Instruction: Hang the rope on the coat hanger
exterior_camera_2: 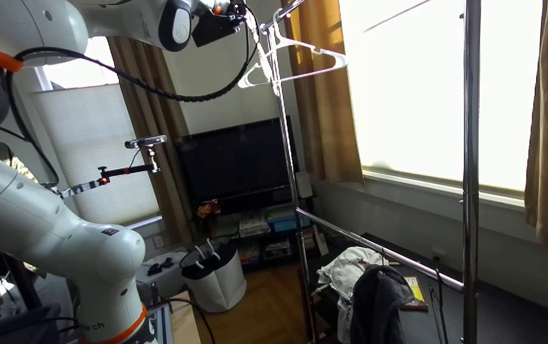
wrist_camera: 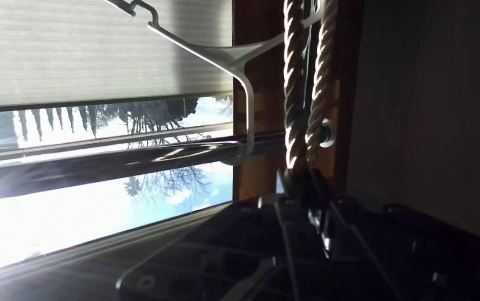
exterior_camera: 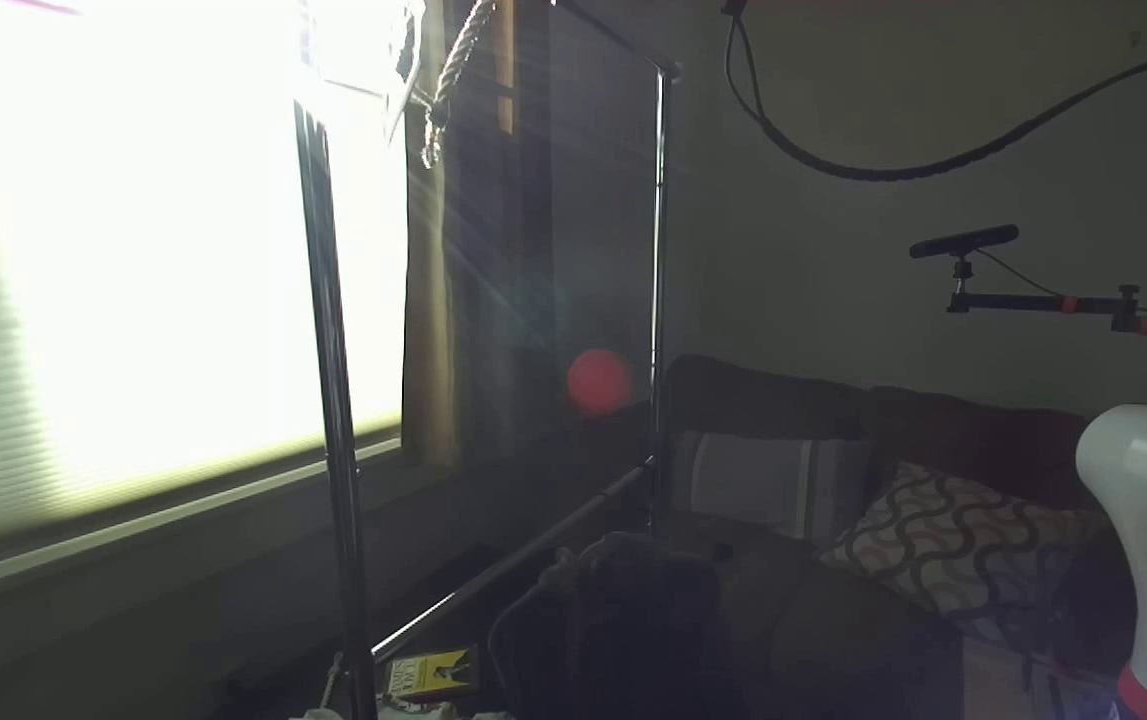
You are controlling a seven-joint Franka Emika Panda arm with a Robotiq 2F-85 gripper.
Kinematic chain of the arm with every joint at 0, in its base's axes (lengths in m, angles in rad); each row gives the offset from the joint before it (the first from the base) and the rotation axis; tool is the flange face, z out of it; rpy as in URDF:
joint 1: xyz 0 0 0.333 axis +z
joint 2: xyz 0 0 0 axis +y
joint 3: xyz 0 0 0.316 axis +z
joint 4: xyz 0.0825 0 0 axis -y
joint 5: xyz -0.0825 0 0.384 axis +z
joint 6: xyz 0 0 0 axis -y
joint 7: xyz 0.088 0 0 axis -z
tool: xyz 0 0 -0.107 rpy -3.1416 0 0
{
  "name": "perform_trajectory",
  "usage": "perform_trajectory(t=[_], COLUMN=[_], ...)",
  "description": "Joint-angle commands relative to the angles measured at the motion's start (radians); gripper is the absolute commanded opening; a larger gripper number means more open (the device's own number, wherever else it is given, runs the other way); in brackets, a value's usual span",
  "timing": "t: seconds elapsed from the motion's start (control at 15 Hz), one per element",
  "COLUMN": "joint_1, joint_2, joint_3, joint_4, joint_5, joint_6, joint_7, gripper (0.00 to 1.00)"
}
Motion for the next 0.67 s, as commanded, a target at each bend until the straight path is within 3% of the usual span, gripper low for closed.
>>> perform_trajectory(t=[0.0,0.33,0.6], joint_1=[0.115,0.260,0.314], joint_2=[0.012,0.057,0.113], joint_3=[-0.048,-0.129,-0.174], joint_4=[-0.001,0.013,0.013], joint_5=[0.022,0.009,-0.008], joint_6=[0.050,0.104,0.109], joint_7=[-0.020,-0.022,-0.070], gripper=[0.03,0.03,0.03])
